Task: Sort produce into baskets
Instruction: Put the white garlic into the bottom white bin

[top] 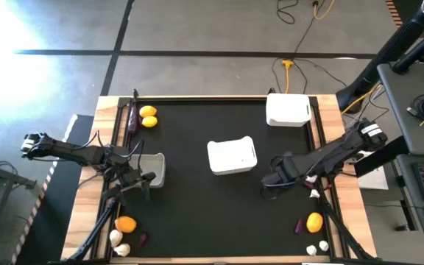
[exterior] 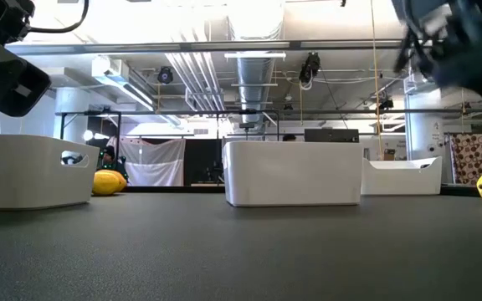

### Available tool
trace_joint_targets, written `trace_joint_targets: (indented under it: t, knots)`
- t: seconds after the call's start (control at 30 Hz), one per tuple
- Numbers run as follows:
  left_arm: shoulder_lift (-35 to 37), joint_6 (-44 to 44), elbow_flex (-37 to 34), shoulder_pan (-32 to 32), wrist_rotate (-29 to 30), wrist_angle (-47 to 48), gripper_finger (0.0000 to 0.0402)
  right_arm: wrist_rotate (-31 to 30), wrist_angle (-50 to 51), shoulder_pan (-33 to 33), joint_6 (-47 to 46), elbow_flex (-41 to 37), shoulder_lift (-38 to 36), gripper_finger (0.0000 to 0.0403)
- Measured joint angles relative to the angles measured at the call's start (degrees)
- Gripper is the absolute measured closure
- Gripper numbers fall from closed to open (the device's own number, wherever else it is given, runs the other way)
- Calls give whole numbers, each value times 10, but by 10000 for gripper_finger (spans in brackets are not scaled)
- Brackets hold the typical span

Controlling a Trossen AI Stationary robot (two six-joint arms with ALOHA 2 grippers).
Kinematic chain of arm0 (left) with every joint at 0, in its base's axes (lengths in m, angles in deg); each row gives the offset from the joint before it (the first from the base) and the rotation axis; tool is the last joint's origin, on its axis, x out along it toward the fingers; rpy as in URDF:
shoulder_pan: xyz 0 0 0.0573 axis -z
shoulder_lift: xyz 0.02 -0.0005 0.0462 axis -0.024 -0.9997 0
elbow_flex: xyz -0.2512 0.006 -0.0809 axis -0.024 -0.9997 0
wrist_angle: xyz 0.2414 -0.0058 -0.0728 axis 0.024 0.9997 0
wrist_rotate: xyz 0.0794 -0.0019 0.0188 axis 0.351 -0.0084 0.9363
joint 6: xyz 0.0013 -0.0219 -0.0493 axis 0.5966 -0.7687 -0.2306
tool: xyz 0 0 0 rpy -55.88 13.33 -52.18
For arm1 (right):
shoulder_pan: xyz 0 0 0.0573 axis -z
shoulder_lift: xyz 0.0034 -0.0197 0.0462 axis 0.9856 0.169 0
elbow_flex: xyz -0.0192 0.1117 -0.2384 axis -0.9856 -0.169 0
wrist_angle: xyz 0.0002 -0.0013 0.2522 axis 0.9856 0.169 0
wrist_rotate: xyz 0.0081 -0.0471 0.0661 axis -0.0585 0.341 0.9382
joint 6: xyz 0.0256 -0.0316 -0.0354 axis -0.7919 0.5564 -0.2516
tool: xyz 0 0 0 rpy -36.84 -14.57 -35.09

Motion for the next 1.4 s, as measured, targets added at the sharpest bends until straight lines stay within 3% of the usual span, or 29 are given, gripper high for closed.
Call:
trace_joint_targets:
  t: [0.47,1.13,1.4]
  knots:
    - [-1,0,0,0,0,0,75,33,-195,65,71,-175,-1,118]
    - [-1,0,0,0,0,0,75,26,-231,74,71,-193,0,224]
    - [-1,0,0,0,0,0,75,31,-283,74,71,-167,0,287]
